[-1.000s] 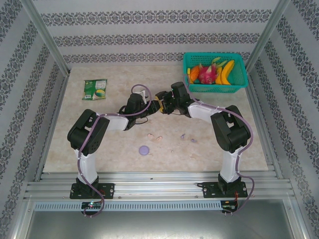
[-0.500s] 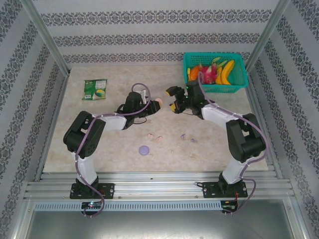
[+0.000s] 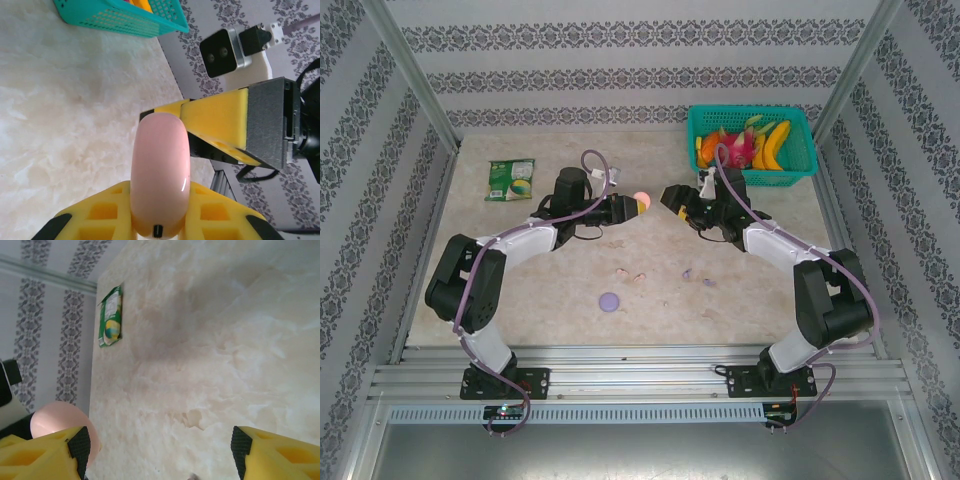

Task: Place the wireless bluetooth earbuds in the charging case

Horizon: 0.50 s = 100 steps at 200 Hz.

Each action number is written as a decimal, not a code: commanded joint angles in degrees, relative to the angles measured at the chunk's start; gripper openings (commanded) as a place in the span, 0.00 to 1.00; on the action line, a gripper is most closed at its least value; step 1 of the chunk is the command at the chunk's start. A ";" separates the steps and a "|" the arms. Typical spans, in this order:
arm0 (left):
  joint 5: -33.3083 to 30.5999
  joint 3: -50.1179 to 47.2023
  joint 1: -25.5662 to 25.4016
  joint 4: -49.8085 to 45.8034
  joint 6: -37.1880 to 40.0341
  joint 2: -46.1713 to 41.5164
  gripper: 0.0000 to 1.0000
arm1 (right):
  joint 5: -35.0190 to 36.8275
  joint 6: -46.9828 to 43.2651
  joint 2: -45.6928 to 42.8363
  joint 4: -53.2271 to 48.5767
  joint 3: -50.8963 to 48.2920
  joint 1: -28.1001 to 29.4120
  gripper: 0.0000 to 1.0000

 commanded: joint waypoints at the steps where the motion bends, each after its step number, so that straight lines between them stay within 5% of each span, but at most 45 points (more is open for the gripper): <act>1: 3.58 1.52 0.20 -3.20 2.97 -1.49 0.00 | -4.84 -5.19 -1.15 3.70 -0.86 0.70 0.76; 100: 3.40 2.34 0.19 -3.30 3.00 -0.60 0.00 | -6.72 -5.81 -1.07 4.92 -1.42 3.36 0.74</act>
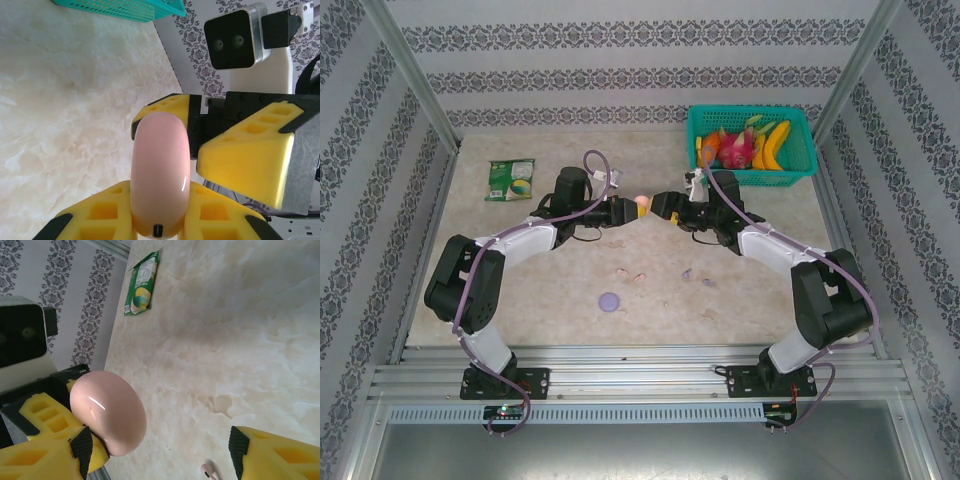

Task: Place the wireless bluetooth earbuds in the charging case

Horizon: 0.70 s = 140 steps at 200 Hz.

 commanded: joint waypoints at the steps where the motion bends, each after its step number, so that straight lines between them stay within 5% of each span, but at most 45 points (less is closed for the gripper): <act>1: 1.42 1.89 0.20 -0.26 1.50 -0.49 0.00 | -0.94 -1.60 -1.00 1.62 -0.59 0.67 0.74; 140: 3.41 1.34 0.12 0.52 1.12 -2.94 0.00 | 2.40 1.13 4.04 2.38 -1.16 -2.31 0.67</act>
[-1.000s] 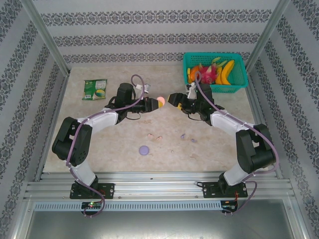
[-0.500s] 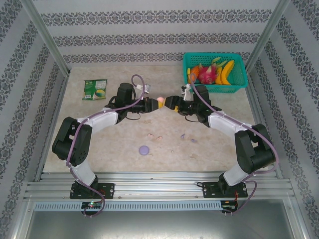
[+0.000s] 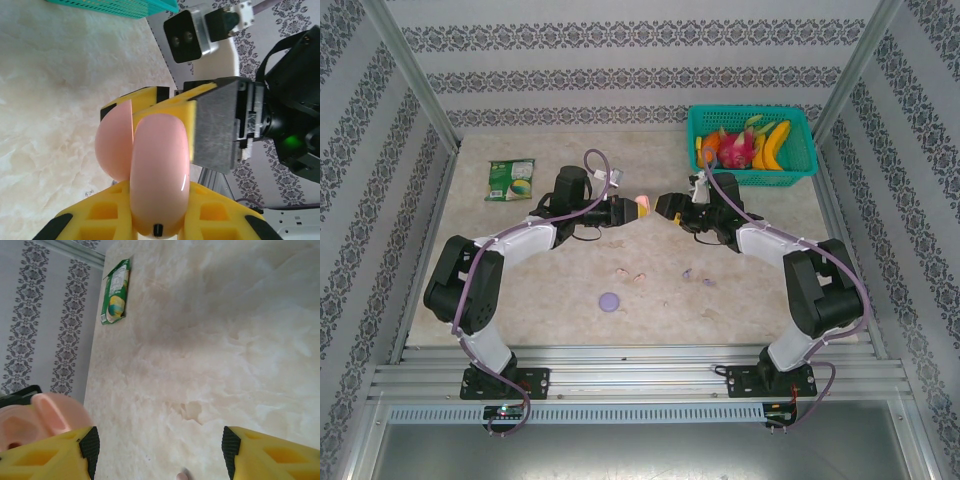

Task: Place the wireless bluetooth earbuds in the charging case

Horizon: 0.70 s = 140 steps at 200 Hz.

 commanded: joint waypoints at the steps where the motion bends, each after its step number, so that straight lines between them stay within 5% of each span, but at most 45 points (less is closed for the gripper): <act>1: 1.69 0.95 0.12 0.99 0.95 -2.51 0.00 | 0.41 0.63 -0.16 1.37 -1.05 -0.59 0.67; 140: 2.86 0.95 0.10 5.29 -1.97 -0.40 0.00 | -5.89 2.58 -5.23 6.61 -2.78 1.15 0.62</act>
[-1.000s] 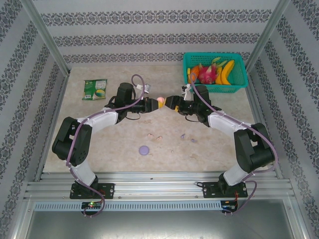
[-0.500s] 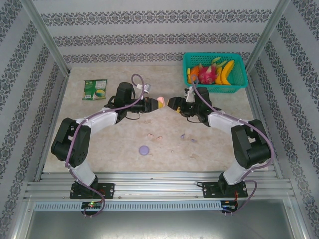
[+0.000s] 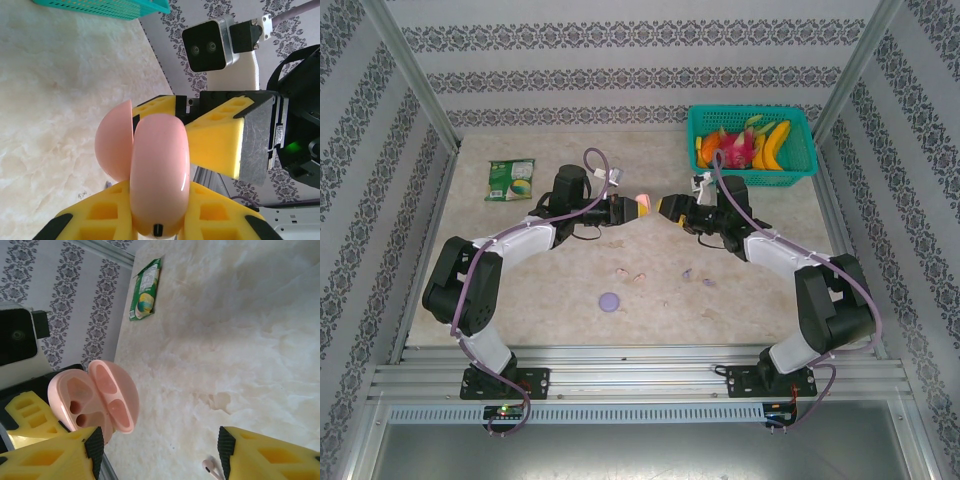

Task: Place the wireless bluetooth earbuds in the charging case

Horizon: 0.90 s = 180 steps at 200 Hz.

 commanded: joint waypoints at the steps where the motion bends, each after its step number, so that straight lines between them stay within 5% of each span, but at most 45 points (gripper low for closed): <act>1: 2.01 0.98 0.11 4.25 -1.19 0.08 0.00 | -1.78 0.26 1.01 2.90 1.45 1.22 0.62; 180: 2.45 0.42 -0.59 5.19 -1.90 -0.50 0.00 | -1.15 4.71 6.94 8.16 4.33 2.07 0.49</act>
